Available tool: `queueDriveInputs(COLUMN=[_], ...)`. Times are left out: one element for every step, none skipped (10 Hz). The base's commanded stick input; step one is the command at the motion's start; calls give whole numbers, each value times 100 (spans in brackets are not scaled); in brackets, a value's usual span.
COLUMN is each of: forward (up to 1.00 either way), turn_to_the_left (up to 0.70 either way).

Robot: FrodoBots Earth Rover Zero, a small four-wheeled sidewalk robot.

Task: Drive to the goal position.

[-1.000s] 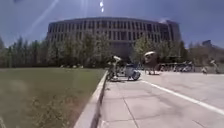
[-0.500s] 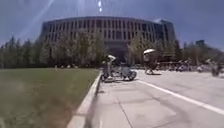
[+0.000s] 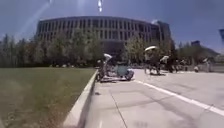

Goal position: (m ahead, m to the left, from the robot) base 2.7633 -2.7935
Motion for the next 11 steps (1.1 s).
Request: queueDriveInputs(forward=[61, 61, 49, 49, 49, 49, 49, 49, 49, 49, 49], turn_to_the_left=[-16, -16, -26, -26, -26, -26, -26, -26, -26, -25, -26])
